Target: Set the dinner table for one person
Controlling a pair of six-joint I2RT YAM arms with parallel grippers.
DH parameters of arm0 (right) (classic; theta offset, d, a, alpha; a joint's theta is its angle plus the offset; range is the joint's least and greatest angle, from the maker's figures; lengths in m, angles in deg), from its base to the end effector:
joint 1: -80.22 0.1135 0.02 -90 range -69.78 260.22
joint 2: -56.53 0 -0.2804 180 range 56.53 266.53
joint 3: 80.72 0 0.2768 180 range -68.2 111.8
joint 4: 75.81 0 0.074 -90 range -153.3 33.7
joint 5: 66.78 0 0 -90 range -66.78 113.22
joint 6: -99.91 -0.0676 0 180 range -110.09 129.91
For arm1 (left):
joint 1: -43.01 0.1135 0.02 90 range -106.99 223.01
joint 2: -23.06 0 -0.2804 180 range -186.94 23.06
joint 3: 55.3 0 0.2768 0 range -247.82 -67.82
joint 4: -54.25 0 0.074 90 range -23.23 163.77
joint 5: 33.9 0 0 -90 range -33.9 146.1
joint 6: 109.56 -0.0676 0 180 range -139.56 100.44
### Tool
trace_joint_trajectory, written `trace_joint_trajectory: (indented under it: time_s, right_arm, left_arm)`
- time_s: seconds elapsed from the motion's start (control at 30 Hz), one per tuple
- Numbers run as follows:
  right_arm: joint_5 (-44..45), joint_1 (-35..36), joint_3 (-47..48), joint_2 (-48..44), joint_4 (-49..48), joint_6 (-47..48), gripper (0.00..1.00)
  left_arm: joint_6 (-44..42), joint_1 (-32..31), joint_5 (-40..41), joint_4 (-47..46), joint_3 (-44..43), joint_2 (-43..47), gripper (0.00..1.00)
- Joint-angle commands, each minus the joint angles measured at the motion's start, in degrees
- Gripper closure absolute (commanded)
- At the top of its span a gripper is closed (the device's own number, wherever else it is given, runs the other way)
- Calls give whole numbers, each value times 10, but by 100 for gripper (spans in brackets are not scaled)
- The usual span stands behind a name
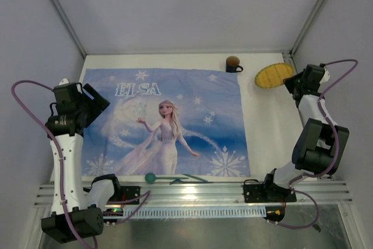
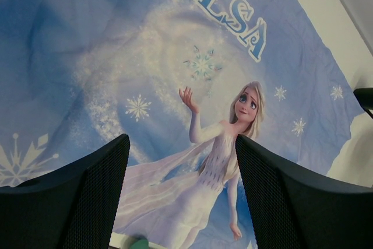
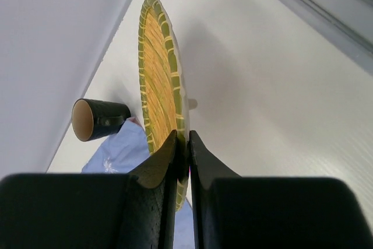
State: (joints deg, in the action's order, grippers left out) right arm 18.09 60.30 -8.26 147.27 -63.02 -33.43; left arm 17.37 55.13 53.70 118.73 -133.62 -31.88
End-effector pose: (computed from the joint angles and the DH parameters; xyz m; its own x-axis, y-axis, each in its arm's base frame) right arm 0.3852 -0.1332 0.2341 -0.1694 0.7885 -0.5913 0.5274 0.5793 0.6214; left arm 0.2154 0.0434 0.3598 -0.4063 -0.7012 -0.5858 -0.5292 0.7032 -0.4748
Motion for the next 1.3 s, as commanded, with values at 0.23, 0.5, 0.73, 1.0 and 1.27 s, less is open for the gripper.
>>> trace_joint_trajectory:
  time_s: [0.23,0.5,0.73,1.0,1.27]
  right_arm:
    - [-51,3,-53,-105,-27,39,94]
    - [-237,123,-72,-149,-53,37,95]
    - [-270,267,-84,-176,-64,3,96]
    - [-241,436,-81,-93,-98,-8,96]
    - [-241,520,-38,25,-147,-12,96]
  left_arm:
    - [-4,1,-34,-32,19,17,24]
    - [8,1,-51,-64,47,4,24]
    - [6,2,-36,-88,75,-9,24]
    - [38,2,93,-64,74,-31,27]
    - [50,1,158,-42,66,-10,25]
